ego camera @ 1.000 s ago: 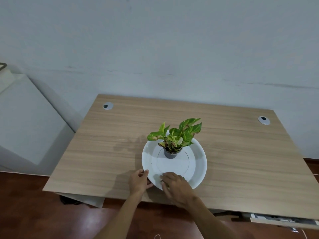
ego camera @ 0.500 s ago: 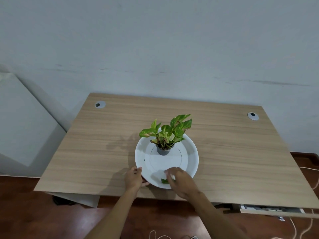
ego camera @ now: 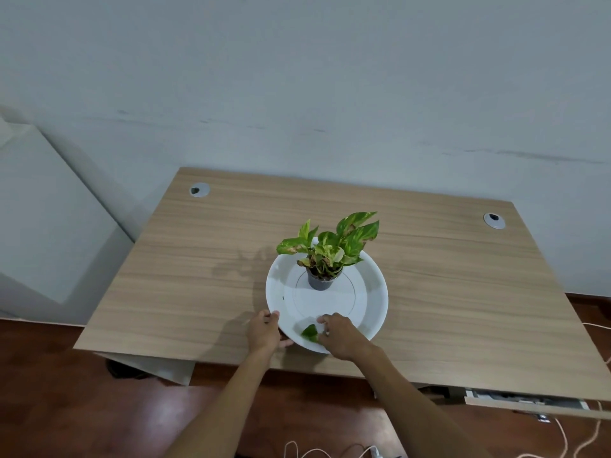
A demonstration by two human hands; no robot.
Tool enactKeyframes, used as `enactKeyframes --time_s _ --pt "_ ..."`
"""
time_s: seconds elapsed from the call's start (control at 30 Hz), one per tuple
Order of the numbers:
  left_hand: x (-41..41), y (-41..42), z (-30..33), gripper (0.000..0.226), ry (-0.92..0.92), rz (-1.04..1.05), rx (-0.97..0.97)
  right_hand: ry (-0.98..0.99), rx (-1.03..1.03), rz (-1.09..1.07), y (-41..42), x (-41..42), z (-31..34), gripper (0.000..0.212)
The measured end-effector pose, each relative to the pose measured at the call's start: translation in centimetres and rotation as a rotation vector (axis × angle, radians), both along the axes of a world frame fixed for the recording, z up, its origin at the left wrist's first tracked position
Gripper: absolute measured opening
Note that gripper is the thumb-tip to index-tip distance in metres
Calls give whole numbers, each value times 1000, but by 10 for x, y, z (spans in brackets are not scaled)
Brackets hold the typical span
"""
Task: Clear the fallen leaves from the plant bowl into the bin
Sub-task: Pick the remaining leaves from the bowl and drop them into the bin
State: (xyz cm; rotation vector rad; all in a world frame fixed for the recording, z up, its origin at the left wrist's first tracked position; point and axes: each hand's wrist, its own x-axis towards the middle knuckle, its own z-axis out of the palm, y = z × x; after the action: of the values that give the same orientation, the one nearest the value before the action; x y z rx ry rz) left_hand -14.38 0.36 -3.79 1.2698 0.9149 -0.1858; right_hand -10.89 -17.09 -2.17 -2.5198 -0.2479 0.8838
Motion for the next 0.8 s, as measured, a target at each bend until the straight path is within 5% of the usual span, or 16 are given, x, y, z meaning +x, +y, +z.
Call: enactKeyframes --time_s 0.47,0.8 --pt "-3 1 8 17 -36 -5 -38 39 -108 403 26 17 3 68" --pt "-4 2 6 16 -38 -25 -33 -79 10 295 27 17 -2 40"
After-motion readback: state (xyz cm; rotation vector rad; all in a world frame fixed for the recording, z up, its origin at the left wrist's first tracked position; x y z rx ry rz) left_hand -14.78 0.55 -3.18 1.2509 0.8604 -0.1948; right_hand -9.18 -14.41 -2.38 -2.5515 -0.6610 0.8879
